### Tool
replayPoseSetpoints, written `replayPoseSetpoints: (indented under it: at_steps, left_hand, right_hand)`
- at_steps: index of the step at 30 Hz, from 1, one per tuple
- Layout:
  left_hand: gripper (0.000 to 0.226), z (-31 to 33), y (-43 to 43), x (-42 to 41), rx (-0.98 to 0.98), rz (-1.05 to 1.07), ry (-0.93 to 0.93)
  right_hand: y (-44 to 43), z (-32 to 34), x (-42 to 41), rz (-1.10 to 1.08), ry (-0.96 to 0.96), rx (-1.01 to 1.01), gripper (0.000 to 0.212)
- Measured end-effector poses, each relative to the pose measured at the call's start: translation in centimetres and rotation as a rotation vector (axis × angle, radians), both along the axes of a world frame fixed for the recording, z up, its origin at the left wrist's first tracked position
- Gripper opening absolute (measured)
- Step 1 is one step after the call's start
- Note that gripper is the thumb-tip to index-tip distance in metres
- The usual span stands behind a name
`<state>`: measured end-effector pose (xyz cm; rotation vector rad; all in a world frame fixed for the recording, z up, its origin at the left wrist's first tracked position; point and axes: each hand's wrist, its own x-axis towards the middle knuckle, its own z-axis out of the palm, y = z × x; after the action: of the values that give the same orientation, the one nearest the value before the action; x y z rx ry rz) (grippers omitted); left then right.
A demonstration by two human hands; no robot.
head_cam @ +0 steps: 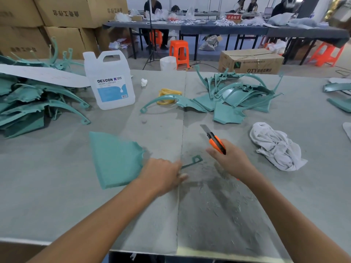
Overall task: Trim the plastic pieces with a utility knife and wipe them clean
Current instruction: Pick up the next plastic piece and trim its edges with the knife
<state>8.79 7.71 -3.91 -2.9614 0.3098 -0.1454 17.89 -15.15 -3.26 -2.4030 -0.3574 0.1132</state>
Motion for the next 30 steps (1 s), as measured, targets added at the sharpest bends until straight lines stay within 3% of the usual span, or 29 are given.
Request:
replayPoseSetpoints:
  at_steps: [4,6,8,11,15,19,21,24,30]
  left_hand:
    - [0.036,0.9,-0.4,-1.3,0.019,-0.216,-0.199]
    - [0.027,1.0,-1.2,-2.8,-0.062,-0.258,-0.326]
    - [0.008,0.4,-1.9,-4.3,-0.23,-0.27,-0.332]
    - [0.038,-0.3,-2.0,-6.1,-0.442,-0.182,-0.232]
    - [0.035,-0.3,-0.5,-7.0,-0.579,-0.181,-0.152]
    - [0.113,-1.0,1.5,-5.7,-0.589,0.069,0.117]
    - [0.138,-1.2,2.8,-4.4,-0.529,0.151,0.222]
    - [0.138,-1.7,3.9,-3.0,-0.475,0.177,0.272]
    - [0.124,-2.3,4.5,-2.5,-0.467,0.175,0.147]
  right_hand:
    - [-0.2,0.0,-0.6,-0.009,0.031,0.043,0.043]
    - [-0.5,-0.2,-1.0,-0.009,0.022,0.024,0.033]
    - [-1.0,-0.3,-1.4,-0.012,0.031,0.023,0.022]
    - [-1.7,-0.1,-2.4,0.018,0.073,0.037,0.003]
    - [-2.2,0.6,-5.1,0.088,-0.027,-0.052,0.026]
    - [-1.4,0.9,-7.9,0.18,-0.11,-0.221,0.041]
    - [-0.8,1.0,-8.5,0.224,-0.106,-0.245,0.045]
    - [0.3,1.0,-9.0,0.279,-0.126,-0.297,0.048]
    - [1.4,0.5,-8.8,0.279,-0.154,-0.431,0.049]
